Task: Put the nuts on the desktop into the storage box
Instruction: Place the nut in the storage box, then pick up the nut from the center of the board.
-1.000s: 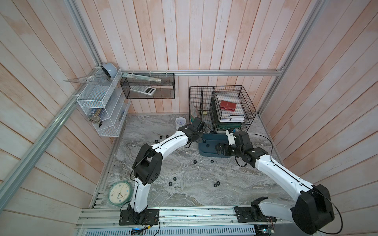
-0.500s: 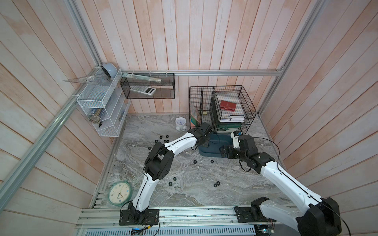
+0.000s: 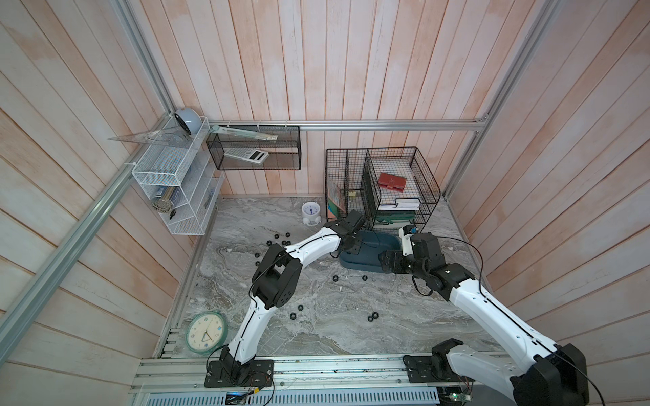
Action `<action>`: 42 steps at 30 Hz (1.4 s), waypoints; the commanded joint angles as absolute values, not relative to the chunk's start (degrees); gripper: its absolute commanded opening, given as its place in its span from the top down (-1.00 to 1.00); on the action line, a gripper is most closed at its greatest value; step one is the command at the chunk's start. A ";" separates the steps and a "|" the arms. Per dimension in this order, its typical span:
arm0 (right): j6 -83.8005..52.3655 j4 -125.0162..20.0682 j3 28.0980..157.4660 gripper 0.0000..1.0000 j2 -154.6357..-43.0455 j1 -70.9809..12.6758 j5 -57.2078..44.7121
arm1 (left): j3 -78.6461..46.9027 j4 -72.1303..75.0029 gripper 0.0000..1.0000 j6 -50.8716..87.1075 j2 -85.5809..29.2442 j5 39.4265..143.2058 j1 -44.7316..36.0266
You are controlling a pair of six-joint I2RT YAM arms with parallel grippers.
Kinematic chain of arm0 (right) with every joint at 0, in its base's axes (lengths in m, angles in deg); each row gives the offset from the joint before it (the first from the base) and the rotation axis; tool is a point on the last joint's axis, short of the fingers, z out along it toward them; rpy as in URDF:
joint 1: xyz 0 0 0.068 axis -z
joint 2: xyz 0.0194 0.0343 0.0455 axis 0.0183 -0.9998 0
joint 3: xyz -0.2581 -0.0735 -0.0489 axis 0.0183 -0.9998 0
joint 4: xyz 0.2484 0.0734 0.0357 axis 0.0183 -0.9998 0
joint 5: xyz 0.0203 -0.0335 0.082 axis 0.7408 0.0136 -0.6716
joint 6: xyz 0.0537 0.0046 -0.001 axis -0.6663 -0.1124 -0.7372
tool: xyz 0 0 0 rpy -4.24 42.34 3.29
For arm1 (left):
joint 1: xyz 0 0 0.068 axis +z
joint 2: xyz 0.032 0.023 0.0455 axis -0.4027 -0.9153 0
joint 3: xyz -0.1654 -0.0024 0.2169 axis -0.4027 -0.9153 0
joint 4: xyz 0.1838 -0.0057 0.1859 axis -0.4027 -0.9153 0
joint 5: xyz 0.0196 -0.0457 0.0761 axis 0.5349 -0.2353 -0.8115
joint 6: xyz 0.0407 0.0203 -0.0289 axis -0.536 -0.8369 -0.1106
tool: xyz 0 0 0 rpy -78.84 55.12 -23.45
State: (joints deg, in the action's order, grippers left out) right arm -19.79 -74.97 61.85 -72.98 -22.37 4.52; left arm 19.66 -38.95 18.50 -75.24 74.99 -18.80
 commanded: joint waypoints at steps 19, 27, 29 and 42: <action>-19.50 -71.61 66.33 -0.96 -81.45 -23.12 -0.75 | 8.98 -34.57 -1.00 26.18 -58.28 72.37 -10.62; -18.99 -70.89 68.22 -0.96 -84.63 -25.19 -0.93 | 1.71 -33.47 -1.00 30.34 -55.96 69.69 -7.53; -18.82 -70.88 68.57 -0.96 -85.20 -25.66 -0.93 | 0.62 -33.29 -1.00 31.41 -56.25 69.58 -6.83; -18.24 -71.49 69.03 -0.96 -85.91 -27.34 0.43 | 2.92 -37.20 -0.81 40.08 -63.62 71.40 -4.90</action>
